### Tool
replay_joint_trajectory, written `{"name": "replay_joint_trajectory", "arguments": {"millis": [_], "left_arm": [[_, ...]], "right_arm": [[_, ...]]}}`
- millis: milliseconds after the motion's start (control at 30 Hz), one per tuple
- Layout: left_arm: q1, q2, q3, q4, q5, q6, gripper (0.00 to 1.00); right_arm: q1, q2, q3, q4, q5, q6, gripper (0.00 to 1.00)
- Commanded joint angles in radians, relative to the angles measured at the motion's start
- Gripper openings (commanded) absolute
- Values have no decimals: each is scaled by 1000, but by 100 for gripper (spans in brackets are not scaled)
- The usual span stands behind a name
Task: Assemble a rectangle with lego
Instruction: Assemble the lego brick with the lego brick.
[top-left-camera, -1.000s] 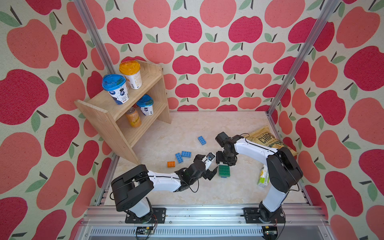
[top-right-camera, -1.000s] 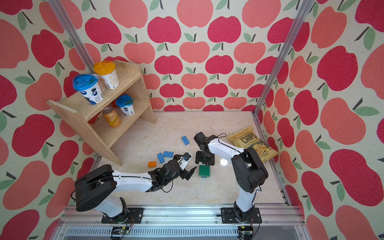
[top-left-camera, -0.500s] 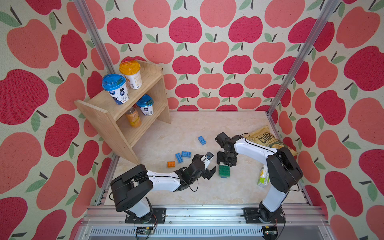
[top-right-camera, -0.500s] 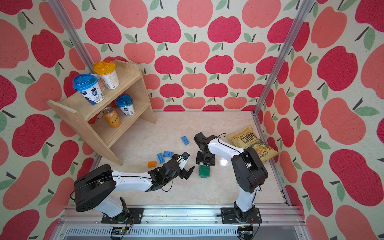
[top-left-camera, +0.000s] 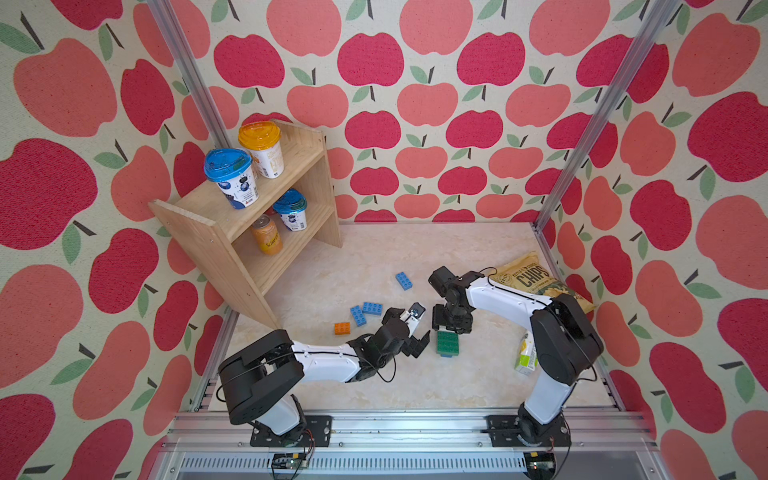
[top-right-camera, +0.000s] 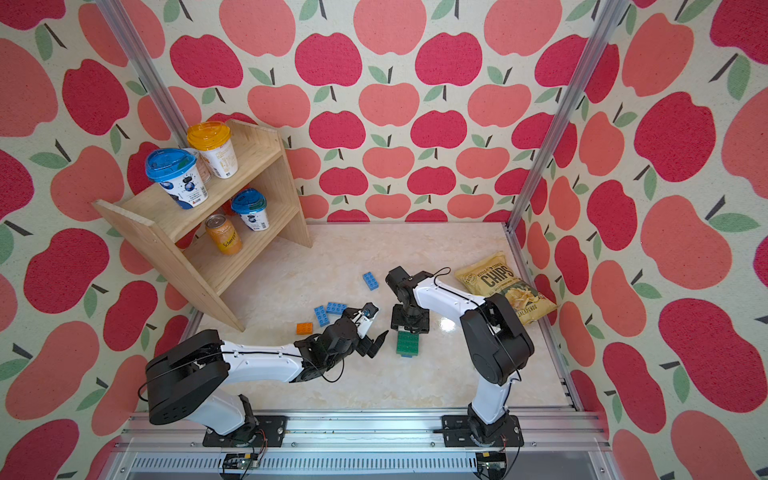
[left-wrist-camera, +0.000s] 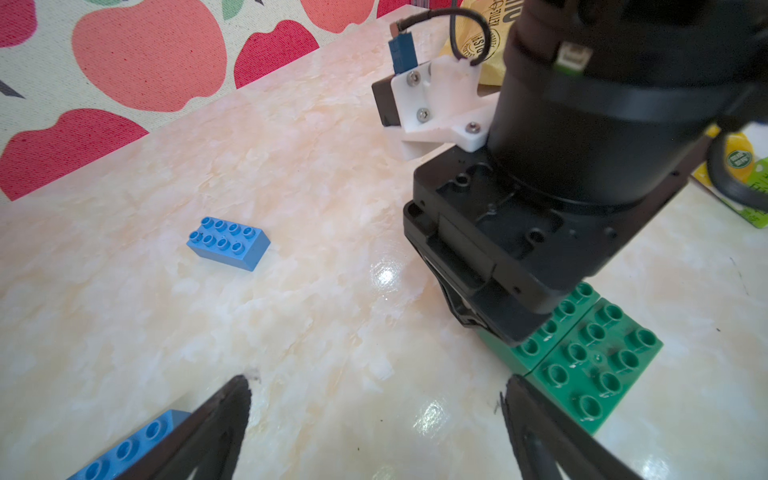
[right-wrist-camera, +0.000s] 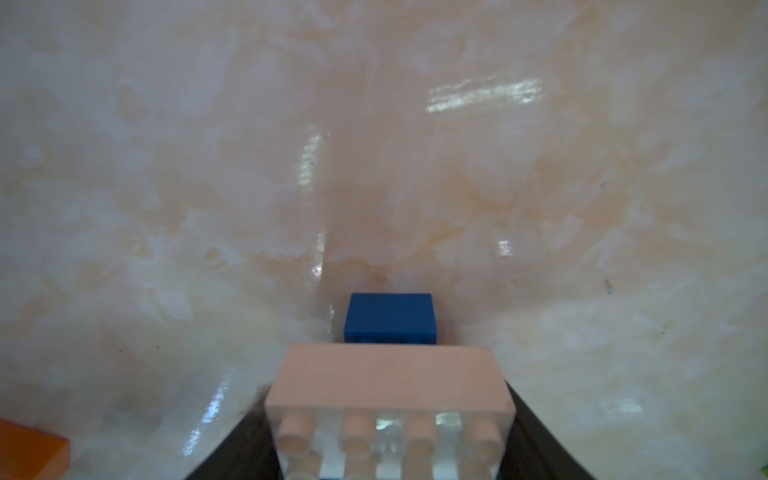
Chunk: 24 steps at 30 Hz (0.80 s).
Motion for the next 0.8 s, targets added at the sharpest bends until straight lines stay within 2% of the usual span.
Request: {"name": "replay_joint_trajectory", "arguments": {"millis": [0,767], "left_arm": [[6,-11,1,-26,-16,-18,97],[10,-23,10,-64,-43,-18,97]], "right_arm": [[7,18,-15,-16,16,24,41],[9,33,-109,24,5,80,40]]}}
